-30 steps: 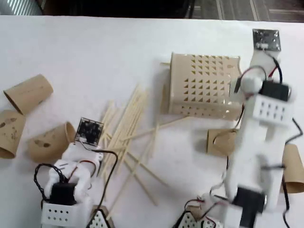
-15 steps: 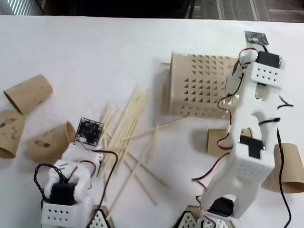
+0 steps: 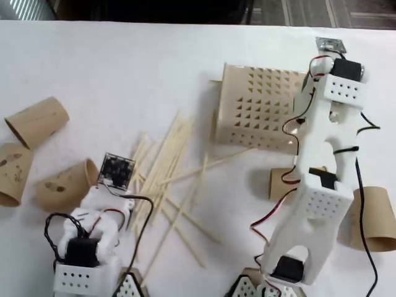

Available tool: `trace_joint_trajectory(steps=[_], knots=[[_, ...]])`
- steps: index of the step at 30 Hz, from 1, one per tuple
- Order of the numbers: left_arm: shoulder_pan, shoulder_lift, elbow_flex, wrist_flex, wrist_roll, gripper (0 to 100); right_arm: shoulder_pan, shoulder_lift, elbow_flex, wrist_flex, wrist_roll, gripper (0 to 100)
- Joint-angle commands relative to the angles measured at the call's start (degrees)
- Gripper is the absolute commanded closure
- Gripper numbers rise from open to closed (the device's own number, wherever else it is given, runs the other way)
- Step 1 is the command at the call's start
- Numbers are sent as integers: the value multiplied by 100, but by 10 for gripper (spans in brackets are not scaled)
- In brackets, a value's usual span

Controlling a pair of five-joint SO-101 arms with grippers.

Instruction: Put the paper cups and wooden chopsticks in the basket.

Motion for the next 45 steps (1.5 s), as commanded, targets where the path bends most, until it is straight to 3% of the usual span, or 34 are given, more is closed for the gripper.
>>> trace_joint_trajectory(steps=[1, 17, 23, 26, 31, 39, 45], knots=[[4, -48, -44, -123, -26, 976, -426, -365, 9, 84, 193, 980], [13, -48, -44, -123, -26, 976, -1358, -2000, 18, 84, 440, 980], [4, -48, -44, -123, -26, 976, -646, -2035, 9, 75, 554, 975], [4, -48, -44, -123, -26, 976, -198, -2018, 105, 75, 695, 924], [4, -48, -44, -123, -26, 976, 66, -1648, 695, 75, 176, 854], [4, -48, -44, -123, -26, 976, -532, -743, 765, -127, -923, 851], [4, -48, -44, -123, -26, 976, -585, -848, 677, -163, -1055, 853]])
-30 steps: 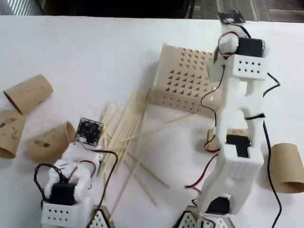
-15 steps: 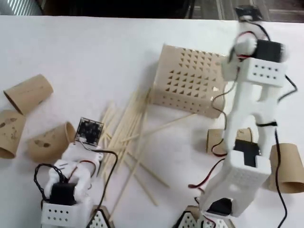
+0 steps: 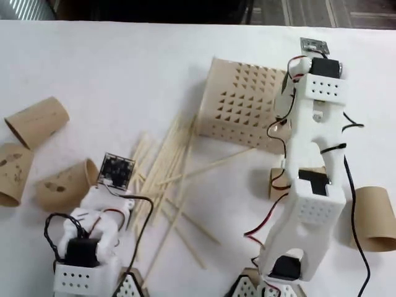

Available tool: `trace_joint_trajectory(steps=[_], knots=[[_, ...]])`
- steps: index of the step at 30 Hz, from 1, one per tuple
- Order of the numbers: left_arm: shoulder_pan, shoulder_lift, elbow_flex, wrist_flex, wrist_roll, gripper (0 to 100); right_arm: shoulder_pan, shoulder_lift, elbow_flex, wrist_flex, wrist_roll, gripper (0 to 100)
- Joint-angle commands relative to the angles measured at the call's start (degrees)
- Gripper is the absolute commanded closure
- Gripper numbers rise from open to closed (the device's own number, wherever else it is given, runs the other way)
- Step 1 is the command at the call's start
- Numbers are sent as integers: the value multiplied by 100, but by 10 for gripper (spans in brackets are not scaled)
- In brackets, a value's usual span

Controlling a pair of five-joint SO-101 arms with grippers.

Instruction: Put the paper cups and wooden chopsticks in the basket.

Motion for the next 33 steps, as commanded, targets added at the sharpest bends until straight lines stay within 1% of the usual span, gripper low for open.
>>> trace_joint_trajectory(steps=[1, 9, 12, 17, 19, 21, 22, 25, 27, 33], knots=[[4, -48, -44, -105, -26, 976, -57, -268, -141, -31, -53, 853], [4, -48, -44, -105, -26, 976, -40, -655, -114, 66, -44, 851], [4, -48, -44, -105, -26, 976, -48, -391, -141, 31, -44, 851], [4, -48, -44, -105, -26, 976, -92, 198, -149, -382, -44, 853], [4, -48, -44, -105, -26, 976, -215, 356, -149, -374, -35, 854], [4, -48, -44, -105, -26, 976, -391, 409, -149, -233, 255, 862], [4, -48, -44, -105, -26, 976, -505, 400, -158, -154, 457, 882], [4, -48, -44, -105, -26, 976, -787, 163, -158, -75, 923, 981], [4, -48, -44, -105, -26, 976, -884, -66, -158, -22, 1011, 970], [4, -48, -44, -105, -26, 976, -1182, -848, -158, 13, 1055, 979]])
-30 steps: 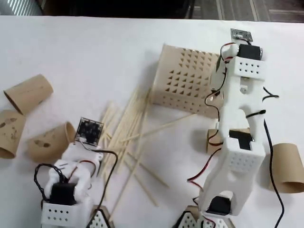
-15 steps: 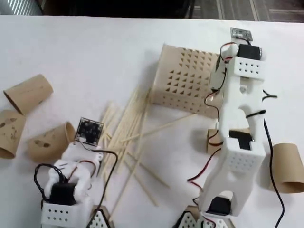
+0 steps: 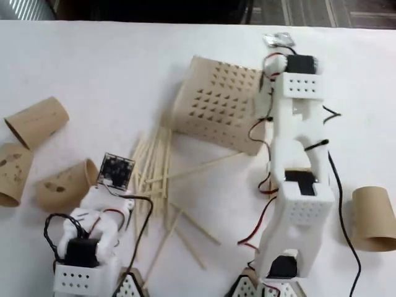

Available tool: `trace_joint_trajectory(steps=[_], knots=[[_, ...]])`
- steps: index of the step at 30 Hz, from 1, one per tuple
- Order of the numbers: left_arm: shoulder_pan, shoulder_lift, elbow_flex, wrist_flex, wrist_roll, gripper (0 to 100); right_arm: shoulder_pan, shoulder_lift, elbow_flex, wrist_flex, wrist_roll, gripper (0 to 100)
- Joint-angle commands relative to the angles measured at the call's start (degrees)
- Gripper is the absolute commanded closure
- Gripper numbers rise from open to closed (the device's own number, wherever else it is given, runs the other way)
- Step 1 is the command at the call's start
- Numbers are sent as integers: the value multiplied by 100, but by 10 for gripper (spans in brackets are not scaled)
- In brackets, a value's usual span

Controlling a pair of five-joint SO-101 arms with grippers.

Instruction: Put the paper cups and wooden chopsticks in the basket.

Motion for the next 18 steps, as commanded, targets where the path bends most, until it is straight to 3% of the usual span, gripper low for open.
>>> trace_joint_trajectory(steps=[1, 9, 18], knots=[[4, -48, -44, -105, -26, 976, -295, -725, -97, 31, 44, 979], [4, -48, -44, -105, -26, 976, -699, -1130, -88, -22, 176, 979], [4, -48, -44, -105, -26, 976, 497, -1095, -44, -48, 3710, 978]])
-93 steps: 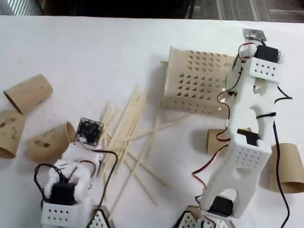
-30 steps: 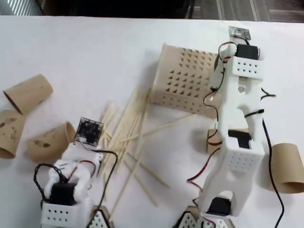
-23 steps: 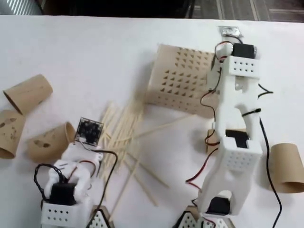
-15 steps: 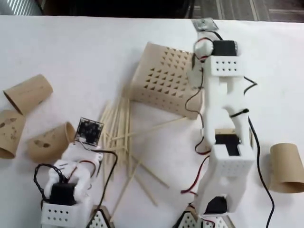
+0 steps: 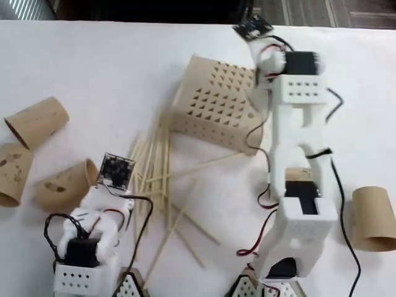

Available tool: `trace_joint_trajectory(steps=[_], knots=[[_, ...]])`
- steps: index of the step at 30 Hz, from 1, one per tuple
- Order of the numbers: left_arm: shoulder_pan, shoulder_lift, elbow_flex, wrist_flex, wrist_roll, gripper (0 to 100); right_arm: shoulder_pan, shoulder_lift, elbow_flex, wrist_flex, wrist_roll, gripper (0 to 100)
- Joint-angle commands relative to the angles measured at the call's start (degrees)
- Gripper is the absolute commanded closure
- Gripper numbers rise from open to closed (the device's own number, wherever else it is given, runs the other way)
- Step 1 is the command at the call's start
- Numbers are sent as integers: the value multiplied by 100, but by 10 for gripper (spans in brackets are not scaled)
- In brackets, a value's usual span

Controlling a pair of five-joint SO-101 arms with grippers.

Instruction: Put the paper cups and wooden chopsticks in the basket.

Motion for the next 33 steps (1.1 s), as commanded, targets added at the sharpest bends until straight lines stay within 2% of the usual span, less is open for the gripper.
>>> trace_joint_trajectory(steps=[1, 7, 10, 15, 23, 29, 33], knots=[[4, -48, -44, -105, -26, 976, 505, -268, -9, -48, 1327, 978], [4, -48, -44, -105, -26, 976, 760, -277, 826, -119, 3051, 976], [4, -48, -44, -105, -26, 976, 778, -330, 1345, -488, 3499, 916], [4, -48, -44, -105, -26, 976, 831, -338, 1732, -1147, 3622, 807], [13, -48, -35, -202, -26, 976, 804, -602, 1767, -1218, 3859, 807], [4, -48, 79, -396, -26, 976, 629, -2044, 2567, -1253, 3877, 807], [4, -48, 79, -396, -26, 976, 330, -3407, 3596, -1349, 4185, 807]])
